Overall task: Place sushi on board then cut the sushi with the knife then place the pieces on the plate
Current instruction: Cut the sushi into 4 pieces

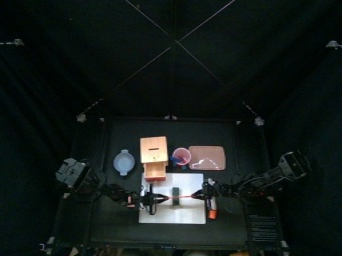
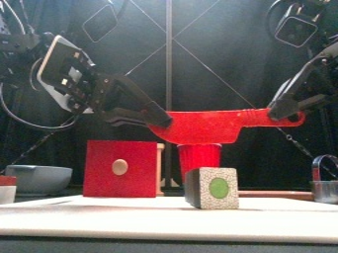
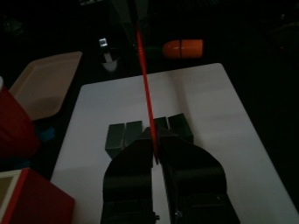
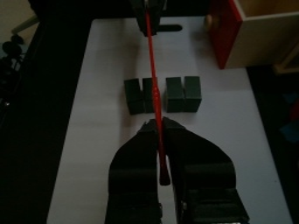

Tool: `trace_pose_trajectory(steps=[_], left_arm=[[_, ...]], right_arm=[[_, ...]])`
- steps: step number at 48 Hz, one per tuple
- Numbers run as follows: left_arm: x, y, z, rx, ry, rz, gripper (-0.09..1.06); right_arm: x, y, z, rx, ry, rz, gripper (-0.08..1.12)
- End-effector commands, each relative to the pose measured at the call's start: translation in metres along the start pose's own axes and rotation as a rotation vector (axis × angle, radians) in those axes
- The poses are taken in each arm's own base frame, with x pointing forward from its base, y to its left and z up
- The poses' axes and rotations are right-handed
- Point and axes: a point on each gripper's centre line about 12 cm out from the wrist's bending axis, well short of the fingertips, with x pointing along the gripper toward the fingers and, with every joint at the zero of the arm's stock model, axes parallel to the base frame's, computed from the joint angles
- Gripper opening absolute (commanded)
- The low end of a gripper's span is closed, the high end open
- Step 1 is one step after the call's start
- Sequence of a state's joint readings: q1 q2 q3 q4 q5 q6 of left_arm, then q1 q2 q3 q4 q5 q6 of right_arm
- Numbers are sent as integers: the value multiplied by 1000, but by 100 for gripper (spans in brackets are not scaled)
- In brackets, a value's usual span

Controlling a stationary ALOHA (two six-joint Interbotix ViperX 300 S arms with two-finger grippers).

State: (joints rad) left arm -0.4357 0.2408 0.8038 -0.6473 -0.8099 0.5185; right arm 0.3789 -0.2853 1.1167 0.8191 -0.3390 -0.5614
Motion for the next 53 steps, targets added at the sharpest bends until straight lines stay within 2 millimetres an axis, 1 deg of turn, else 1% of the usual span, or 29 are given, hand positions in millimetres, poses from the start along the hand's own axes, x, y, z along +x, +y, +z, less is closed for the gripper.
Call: trace_pose_trajectory(steps=[1,8,15,28,33,44,53], left_arm=[[2,-9,2,-5,-2,-13,37],[2,-10,1,-7,5,-14,37],[0,-15,2,-6,2,-27,37],[-1,-16,-3,-21,22,-15,37],[-1,-16,-4,-20,27,-14,37],[-2,-21,-4,-26,29,-23,37],[0,-20,-12,-26,52,-14,37]], right_arm=[[3,2,0,22,16,3,32],[5,2,-3,22,28,-1,32],[5,3,-3,23,27,1,32],[6,2,-2,22,27,-1,32],[7,2,-5,21,37,-6,32],[8,4,-5,31,41,-2,32],[11,4,-7,29,52,-10,32]])
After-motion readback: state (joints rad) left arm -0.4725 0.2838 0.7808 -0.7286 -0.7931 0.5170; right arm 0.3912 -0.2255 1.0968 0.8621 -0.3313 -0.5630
